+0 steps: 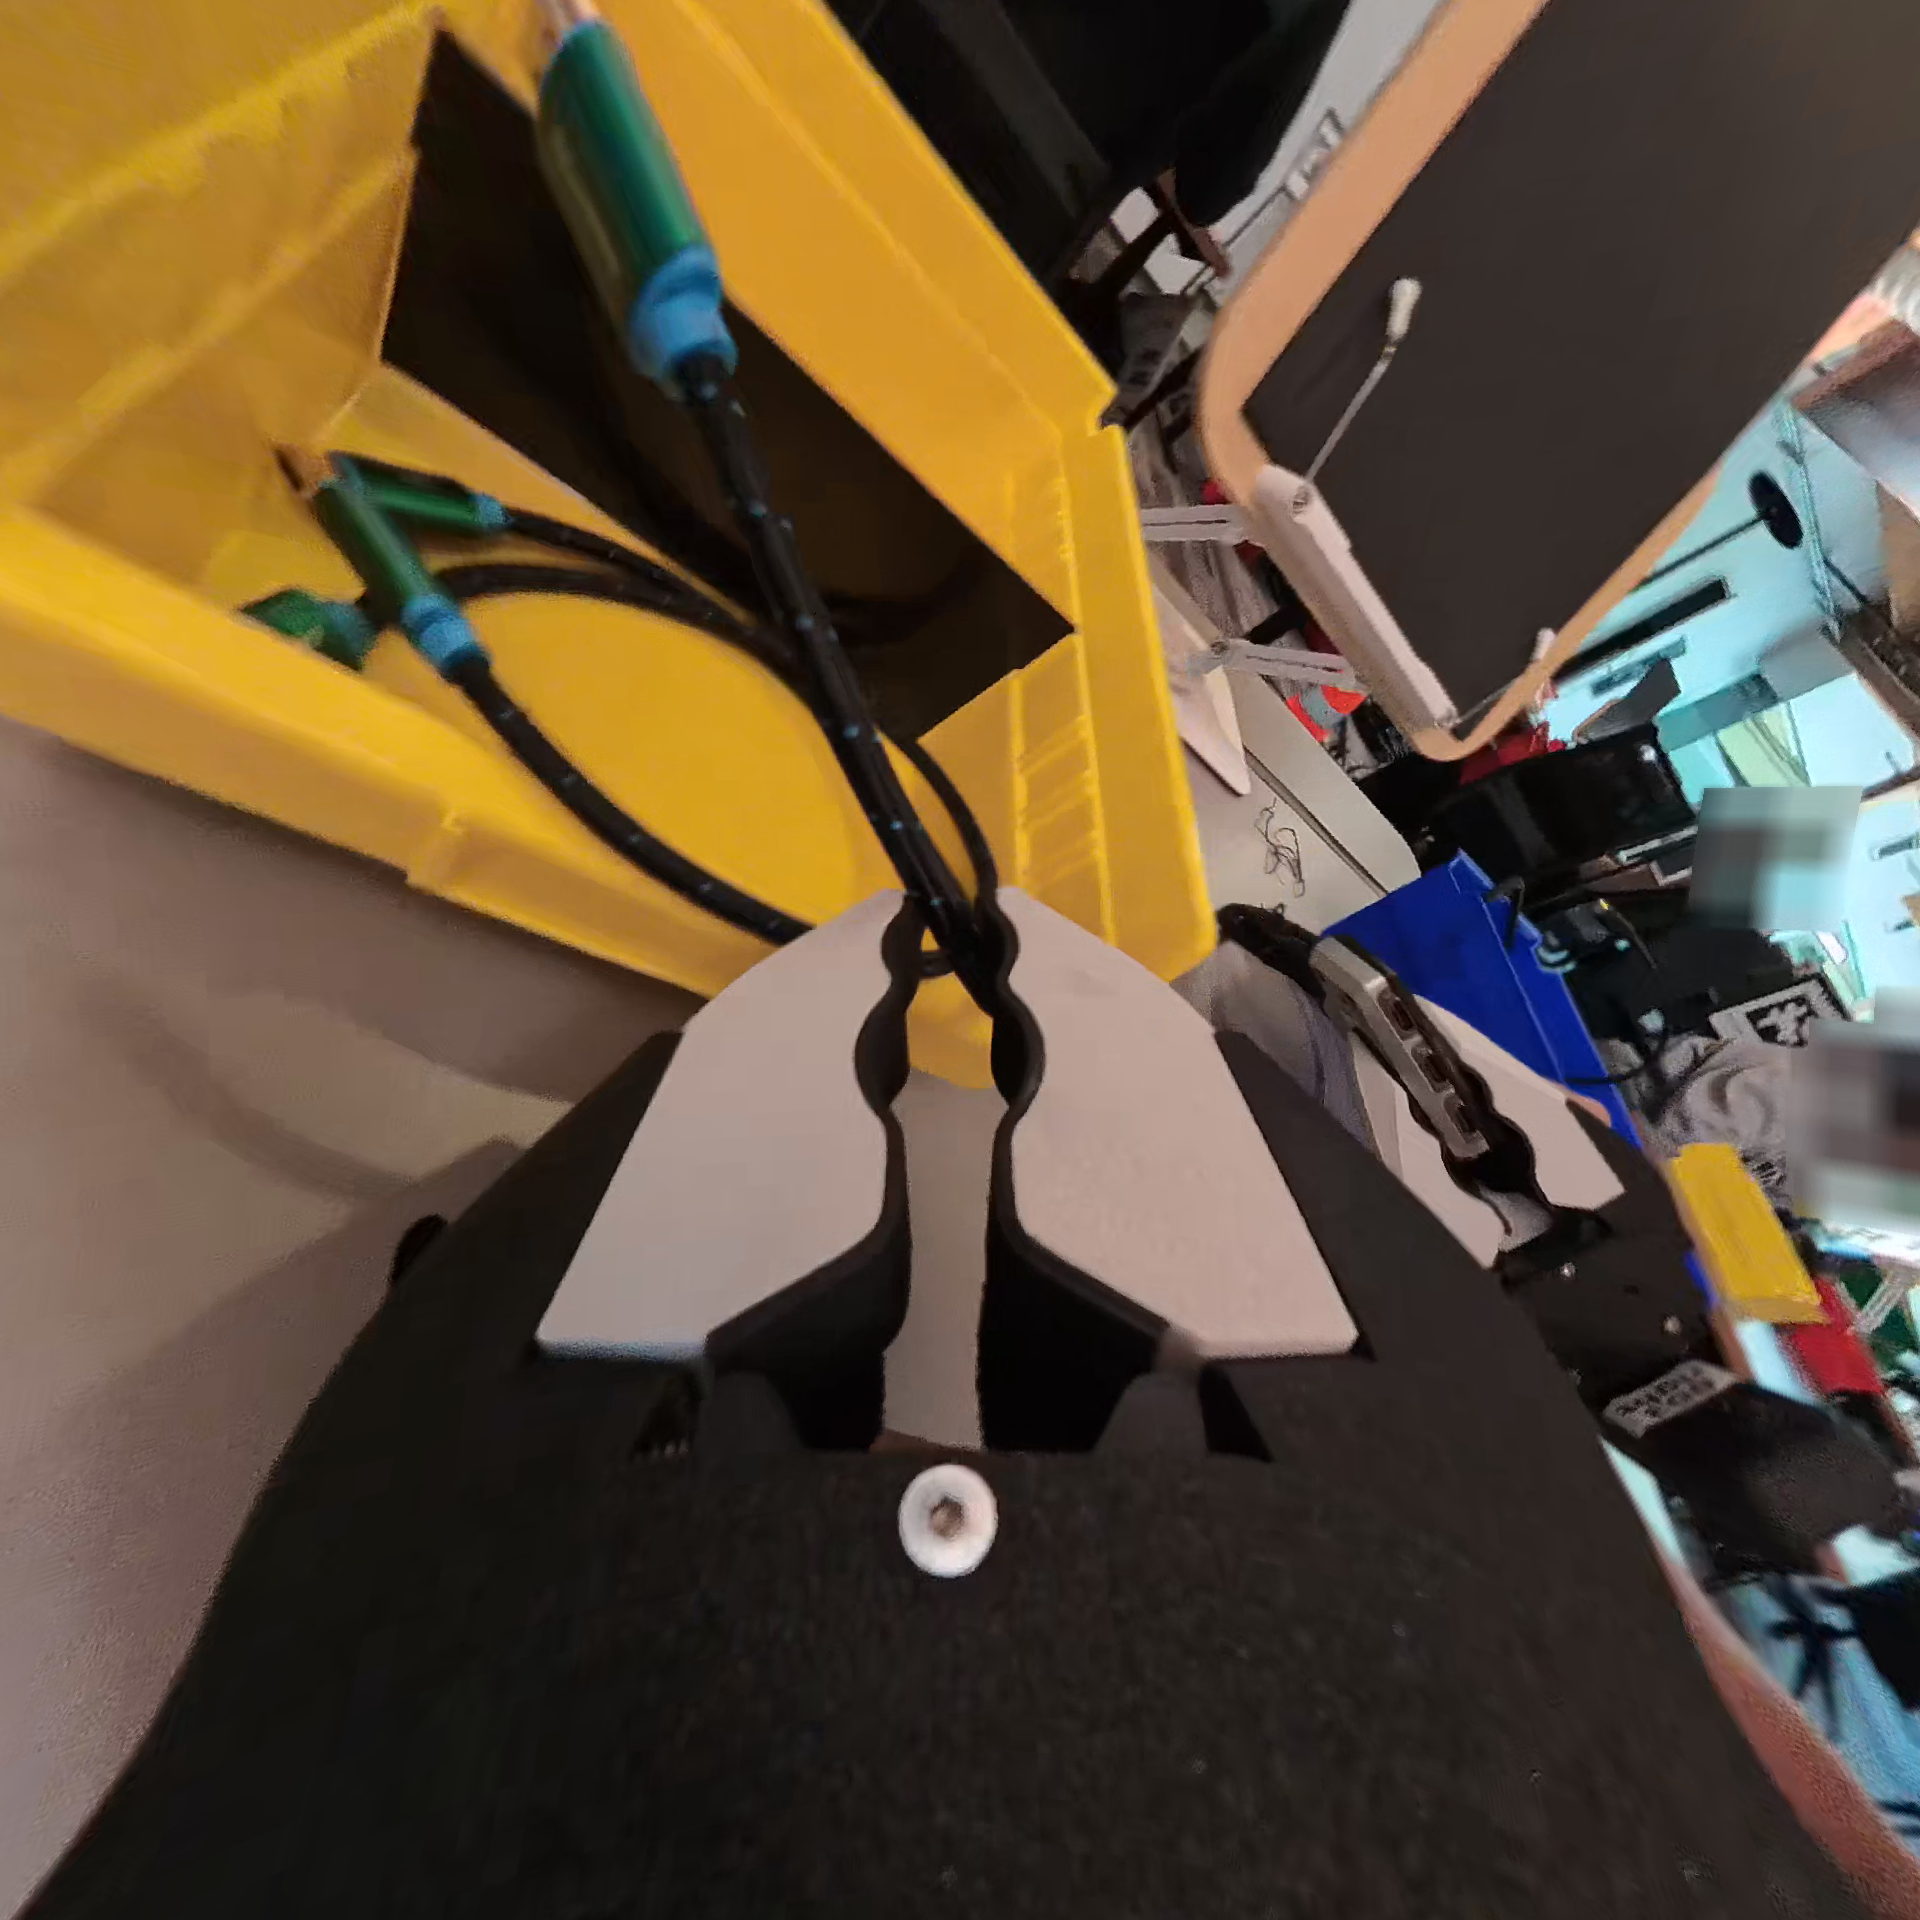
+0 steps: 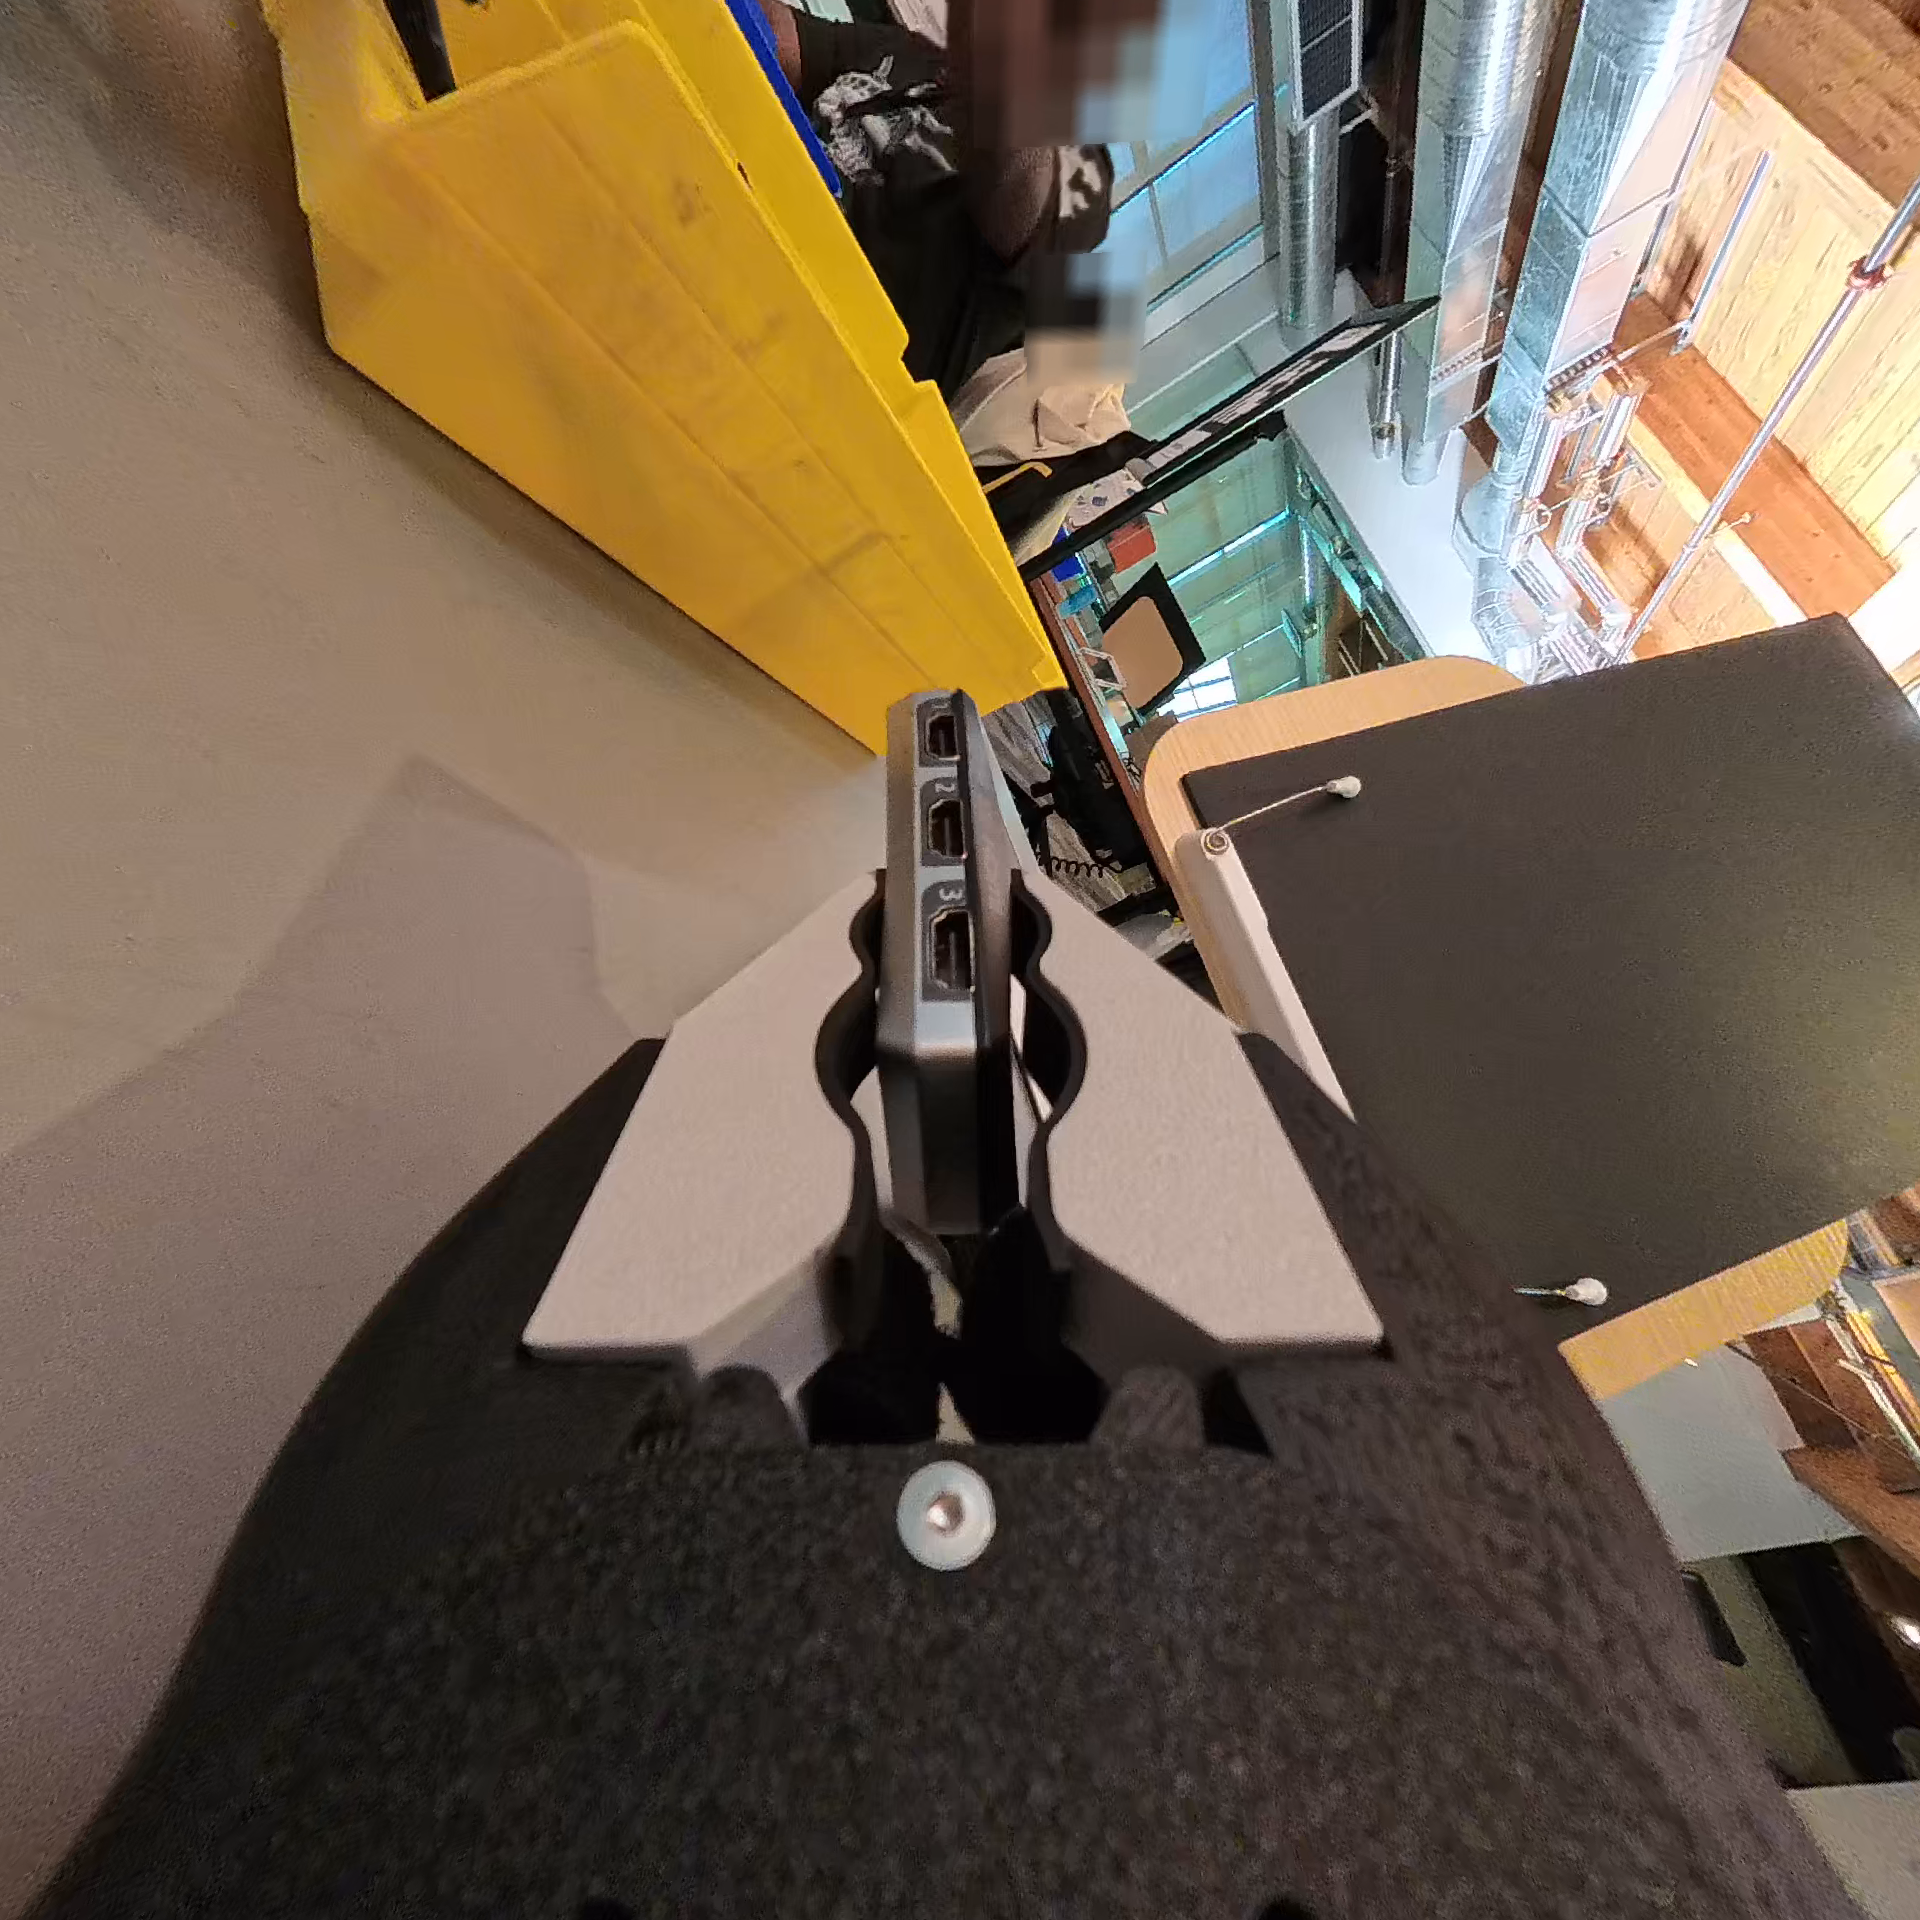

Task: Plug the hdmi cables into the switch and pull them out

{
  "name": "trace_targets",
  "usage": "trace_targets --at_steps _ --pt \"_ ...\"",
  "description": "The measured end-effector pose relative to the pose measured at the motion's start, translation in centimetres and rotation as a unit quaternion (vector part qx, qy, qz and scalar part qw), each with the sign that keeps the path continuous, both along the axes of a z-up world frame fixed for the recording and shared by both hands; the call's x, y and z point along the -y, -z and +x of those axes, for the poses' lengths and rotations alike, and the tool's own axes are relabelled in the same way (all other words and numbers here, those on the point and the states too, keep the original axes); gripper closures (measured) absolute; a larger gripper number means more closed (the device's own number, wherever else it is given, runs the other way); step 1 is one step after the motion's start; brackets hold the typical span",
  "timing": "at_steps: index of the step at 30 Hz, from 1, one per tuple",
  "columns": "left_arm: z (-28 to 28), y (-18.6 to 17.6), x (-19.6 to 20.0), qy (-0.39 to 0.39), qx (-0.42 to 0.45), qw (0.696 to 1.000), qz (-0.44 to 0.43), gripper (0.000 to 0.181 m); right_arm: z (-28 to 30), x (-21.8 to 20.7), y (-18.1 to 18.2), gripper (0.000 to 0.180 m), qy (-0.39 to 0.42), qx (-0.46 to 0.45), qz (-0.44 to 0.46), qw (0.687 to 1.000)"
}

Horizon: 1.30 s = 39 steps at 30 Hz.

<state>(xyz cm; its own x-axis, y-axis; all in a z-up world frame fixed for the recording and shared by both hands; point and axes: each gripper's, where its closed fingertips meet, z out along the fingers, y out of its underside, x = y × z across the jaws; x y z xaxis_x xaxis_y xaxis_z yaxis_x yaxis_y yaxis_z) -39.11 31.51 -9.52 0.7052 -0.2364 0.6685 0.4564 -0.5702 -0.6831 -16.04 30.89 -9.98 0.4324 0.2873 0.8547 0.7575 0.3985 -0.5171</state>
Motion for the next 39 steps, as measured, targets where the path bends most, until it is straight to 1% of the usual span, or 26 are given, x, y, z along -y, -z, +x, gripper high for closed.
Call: trace_targets --at_steps 3,6,8,11,13,15,18,20,23,25,26,27,28,30,32,33,34,35,36,37,38,39 --pt "1.0 -3.1 0.3 0.028 -0.055 0.994 0.091 0.174 0.3 -0.2 -0.2 0.159 0.003 -0.015 -0.004 1.000" --pt "2.2 -6.3 1.1 0.057 -0.140 0.972 0.181 0.174 0.8 -0.4 -0.7 0.159 0.008 -0.035 -0.006 0.999" --pt "3.5 -8.7 2.2 0.078 -0.186 0.948 0.248 0.174 1.1 -0.4 -1.0 0.159 0.009 -0.048 -0.008 0.999" --pt "5.2 -11.0 4.0 0.094 -0.271 0.907 0.310 0.174 1.5 -0.6 -1.2 0.159 0.012 -0.061 -0.010 0.998" --pt "6.7 -12.3 5.8 0.109 -0.319 0.874 0.351 0.174 1.7 -0.6 -1.5 0.159 0.013 -0.077 -0.012 0.997" --pt "8.2 -13.0 7.8 0.126 -0.375 0.834 0.386 0.174 2.2 -0.6 -2.1 0.159 0.012 -0.103 -0.015 0.994" --pt "10.3 -12.4 11.7 0.157 -0.455 0.765 0.428 0.174 3.4 -0.6 -3.4 0.159 0.009 -0.162 -0.021 0.987" --pt "11.1 -10.5 13.9 0.174 -0.510 0.729 0.423 0.174 4.6 -0.6 -4.6 0.159 0.007 -0.210 -0.020 0.978" --pt "13.0 -6.3 17.7 0.236 -0.525 0.713 0.400 0.174 6.1 -0.8 -5.7 0.159 0.003 -0.269 -0.029 0.963" --pt "14.1 -3.0 19.8 0.279 -0.541 0.694 0.385 0.174 6.3 -0.9 -5.8 0.159 0.000 -0.279 -0.031 0.960" --pt "14.7 -1.7 20.5 0.296 -0.542 0.689 0.378 0.174 6.2 -0.9 -5.7 0.159 0.000 -0.276 -0.031 0.961" --pt "15.2 -1.1 21.2 0.311 -0.528 0.697 0.373 0.174 6.0 -0.8 -5.5 0.159 0.000 -0.270 -0.031 0.962" --pt "15.8 -1.1 21.8 0.323 -0.502 0.713 0.368 0.174 5.8 -0.8 -5.4 0.159 0.001 -0.264 -0.031 0.964" --pt "16.6 -2.8 22.6 0.339 -0.415 0.766 0.355 0.174 5.4 -0.6 -5.3 0.159 -0.002 -0.256 -0.030 0.966" --pt "16.8 -5.6 23.3 0.367 -0.273 0.828 0.324 0.174 5.4 -0.5 -5.3 0.159 -0.002 -0.256 -0.029 0.966" --pt "16.5 -7.2 23.6 0.381 -0.190 0.851 0.306 0.174 5.5 -0.6 -5.4 0.159 -0.002 -0.259 -0.029 0.965" --pt "16.0 -8.7 23.9 0.398 -0.106 0.865 0.286 0.174 5.6 -0.6 -5.5 0.159 -0.002 -0.264 -0.030 0.964" --pt "15.5 -9.7 24.4 0.428 -0.027 0.866 0.255 0.174 5.8 -0.6 -5.6 0.159 -0.003 -0.268 -0.031 0.963" --pt "14.8 -10.1 24.4 0.449 0.030 0.866 0.219 0.174 5.9 -0.7 -5.6 0.159 -0.004 -0.272 -0.033 0.962" --pt "14.0 -9.8 23.4 0.443 0.055 0.874 0.192 0.174 5.9 -0.7 -5.6 0.159 -0.003 -0.274 -0.034 0.961" --pt "13.1 -8.8 22.2 0.434 0.058 0.884 0.166 0.174 5.9 -0.7 -5.6 0.159 -0.003 -0.274 -0.035 0.961" --pt "12.4 -7.1 20.9 0.425 0.043 0.894 0.133 0.174 5.8 -0.7 -5.5 0.159 -0.004 -0.272 -0.035 0.962"
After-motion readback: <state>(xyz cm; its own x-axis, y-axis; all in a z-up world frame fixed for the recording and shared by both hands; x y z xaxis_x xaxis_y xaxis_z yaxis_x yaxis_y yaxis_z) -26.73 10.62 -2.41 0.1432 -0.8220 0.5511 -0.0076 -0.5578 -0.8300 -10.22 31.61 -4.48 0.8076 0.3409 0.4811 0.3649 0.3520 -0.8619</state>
